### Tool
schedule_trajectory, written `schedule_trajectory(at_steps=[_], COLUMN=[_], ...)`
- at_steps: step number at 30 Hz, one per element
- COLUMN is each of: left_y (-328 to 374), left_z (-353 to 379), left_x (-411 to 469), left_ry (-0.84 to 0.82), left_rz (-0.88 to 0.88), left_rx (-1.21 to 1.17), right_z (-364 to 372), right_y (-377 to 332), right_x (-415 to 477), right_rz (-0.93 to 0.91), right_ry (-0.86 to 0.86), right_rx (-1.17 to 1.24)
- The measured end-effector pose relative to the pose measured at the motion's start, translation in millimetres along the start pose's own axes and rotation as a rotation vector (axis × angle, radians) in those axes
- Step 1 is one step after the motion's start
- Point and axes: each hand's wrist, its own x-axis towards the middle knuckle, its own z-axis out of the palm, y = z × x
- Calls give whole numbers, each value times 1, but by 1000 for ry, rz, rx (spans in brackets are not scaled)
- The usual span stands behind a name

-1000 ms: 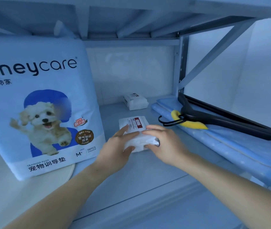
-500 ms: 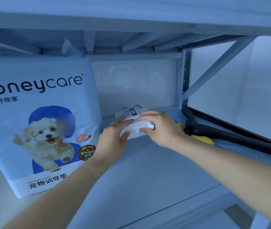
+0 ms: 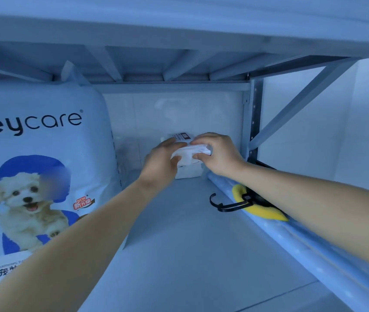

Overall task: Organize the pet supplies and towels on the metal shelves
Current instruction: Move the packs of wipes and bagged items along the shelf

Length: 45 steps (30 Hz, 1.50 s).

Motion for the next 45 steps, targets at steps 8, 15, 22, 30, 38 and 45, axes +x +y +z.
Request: schedule_trajectory(at_steps=[8, 15, 22, 30, 38, 45], left_y=[-9, -34, -58, -86, -100, -86], left_z=[48, 74, 86, 112, 111, 110], left_x=[36, 62, 77, 65, 31, 27], left_ry=[-39, -62, -42, -109, -93, -207], left_rz=[-38, -13, 27, 27, 314, 276], left_rx=[63, 112, 109, 192, 479, 609], right_z=[3, 26, 53, 66, 52, 47], right_y=[56, 91, 108, 123, 122, 119], right_x=[23, 44, 69, 70, 76, 72], right_rz=[51, 87, 101, 150, 71, -97], right_ry=[-81, -65, -112, -252, -471, -459], right_rx=[18, 70, 57, -102, -274, -426])
